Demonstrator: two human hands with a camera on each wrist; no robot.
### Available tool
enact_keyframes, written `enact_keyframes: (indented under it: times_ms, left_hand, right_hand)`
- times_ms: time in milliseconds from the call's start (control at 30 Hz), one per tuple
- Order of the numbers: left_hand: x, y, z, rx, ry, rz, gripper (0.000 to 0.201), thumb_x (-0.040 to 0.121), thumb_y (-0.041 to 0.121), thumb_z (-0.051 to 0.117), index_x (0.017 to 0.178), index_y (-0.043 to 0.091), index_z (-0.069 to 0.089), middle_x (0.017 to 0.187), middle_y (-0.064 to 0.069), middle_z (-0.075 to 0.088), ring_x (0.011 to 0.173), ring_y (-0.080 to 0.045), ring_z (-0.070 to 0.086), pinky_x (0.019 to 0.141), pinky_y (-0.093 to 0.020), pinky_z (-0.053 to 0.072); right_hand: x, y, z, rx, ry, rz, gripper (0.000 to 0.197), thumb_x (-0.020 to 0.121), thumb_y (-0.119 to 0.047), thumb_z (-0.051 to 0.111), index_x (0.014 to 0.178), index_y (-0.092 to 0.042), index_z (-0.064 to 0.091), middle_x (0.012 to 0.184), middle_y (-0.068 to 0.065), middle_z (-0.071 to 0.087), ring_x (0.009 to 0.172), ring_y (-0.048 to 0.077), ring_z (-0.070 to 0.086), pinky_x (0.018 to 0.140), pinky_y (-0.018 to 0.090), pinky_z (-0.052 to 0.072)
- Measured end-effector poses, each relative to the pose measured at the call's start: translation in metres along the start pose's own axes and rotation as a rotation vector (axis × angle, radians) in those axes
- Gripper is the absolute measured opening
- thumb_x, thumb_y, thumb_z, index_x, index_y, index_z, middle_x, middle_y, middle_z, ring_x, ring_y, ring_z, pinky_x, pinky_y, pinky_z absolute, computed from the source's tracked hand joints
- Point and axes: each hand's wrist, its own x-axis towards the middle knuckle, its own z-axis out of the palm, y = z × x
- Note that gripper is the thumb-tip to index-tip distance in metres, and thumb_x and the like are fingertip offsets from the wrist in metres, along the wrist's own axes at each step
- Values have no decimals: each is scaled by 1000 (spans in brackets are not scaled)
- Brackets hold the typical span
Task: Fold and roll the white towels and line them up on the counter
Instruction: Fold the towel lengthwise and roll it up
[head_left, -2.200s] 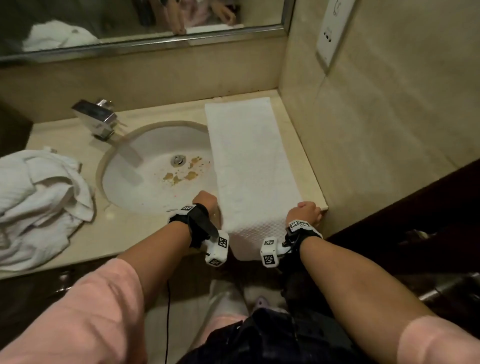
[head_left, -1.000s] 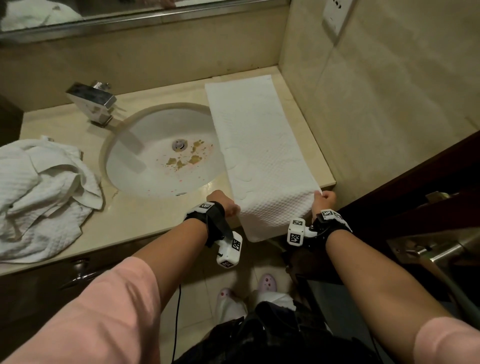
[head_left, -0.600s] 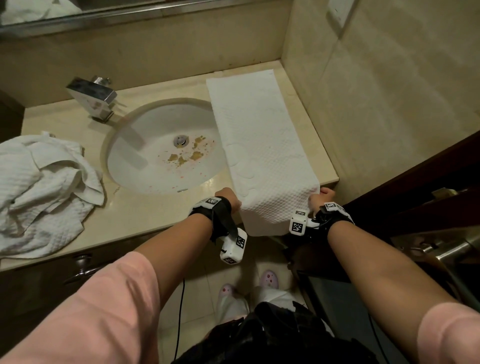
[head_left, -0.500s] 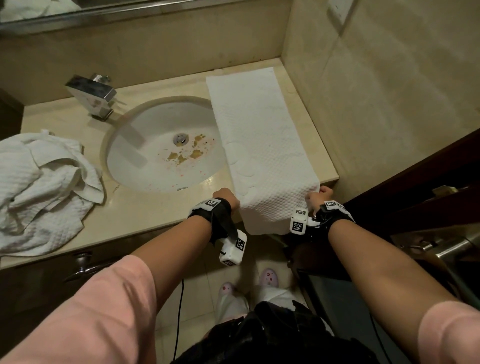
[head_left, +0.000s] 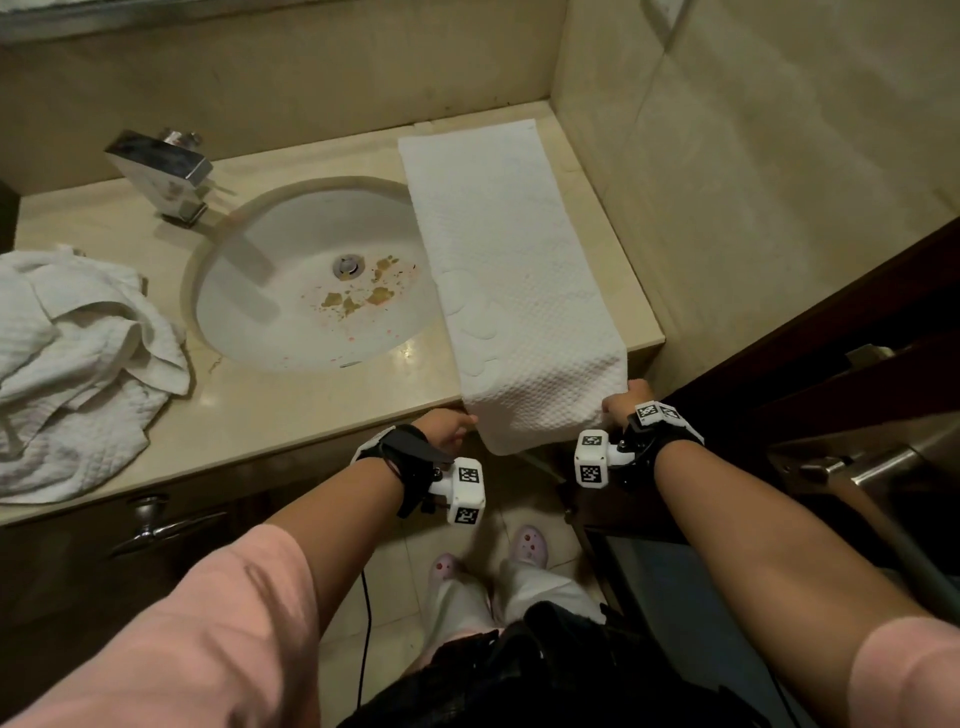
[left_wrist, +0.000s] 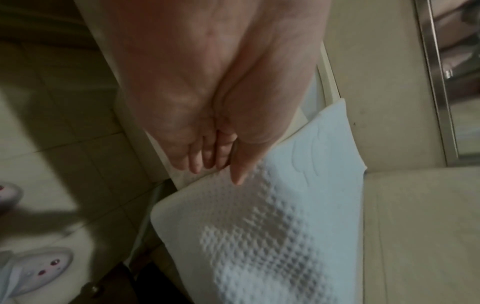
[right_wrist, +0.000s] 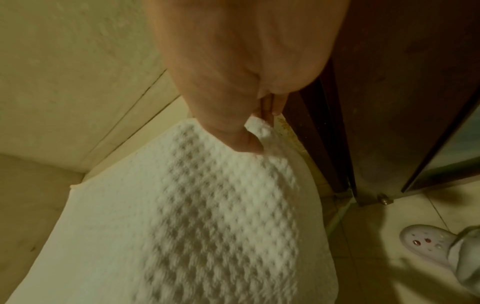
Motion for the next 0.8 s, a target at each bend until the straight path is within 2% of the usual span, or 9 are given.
enact_keyframes:
  times_ms: [67,133,167,233,300,367,433,600,800]
  left_hand:
    - [4,-1,4,-2,-8,16,33,99,11,46,131,3,51,129,-2,55,122,-18,48,81,-25,37]
    - [13,-7,7,-54,-4,-11,14,99,11,46,106,11,57,98,-2,56,87,-13,53,70,-24,36]
    - [18,-10,8,-93,12,-18,13,99,10,44,92,13,54,83,0,49,70,-11,45,63,-22,32]
    - [23,-13,10,-134,33,-27,18,99,7,42,84,14,48,71,1,39,60,-10,35,57,-22,27]
    - [24,-13,17,-116,23,-35,10,98,7,45,99,12,54,77,1,45,66,-12,43,61,-23,34]
    - [22,-12,24,-89,24,-39,29,95,9,53,125,10,51,108,-4,56,103,-22,56,86,-32,44]
    - [25,-12,29,3,72,4,46,91,15,61,133,2,48,132,-13,54,126,-32,49,100,-40,42]
    - [21,-9,34,13,-6,149,49,96,4,50,143,2,36,146,-12,40,136,-29,36,107,-34,30]
    - [9,-17,18,159,-58,241,48,97,18,51,142,6,39,141,-7,45,131,-25,43,107,-34,33]
  right_hand:
    - [-1,-1,-2,-81,-6,-2,37,84,-8,56,120,2,54,104,19,61,85,35,59,76,39,50]
    - [-12,-7,-5,-118,-16,26,37,87,-16,55,118,4,55,101,18,62,84,34,59,73,36,48]
    - [-17,-9,-7,-126,-27,41,39,88,-20,54,119,3,54,101,18,62,83,33,58,72,35,47]
    - [-19,-12,-10,-130,-53,45,43,90,-28,55,122,1,52,104,18,62,86,33,59,73,34,46]
    - [-22,-13,-14,-136,-63,33,48,92,-35,53,122,2,53,112,20,62,92,35,60,78,36,47]
    - [-22,-14,-14,-155,-59,7,50,94,-37,48,125,2,51,117,20,59,96,35,58,80,36,45]
    - [-22,-14,-14,-156,-44,-14,51,96,-36,44,130,1,46,126,21,55,106,37,57,86,38,45]
    - [-22,-11,-17,-154,20,-34,56,98,-37,39,141,-1,36,143,20,42,125,38,47,96,40,40]
    - [-23,1,-23,-96,80,-54,54,97,-35,44,138,-1,38,138,21,46,121,38,50,85,35,39]
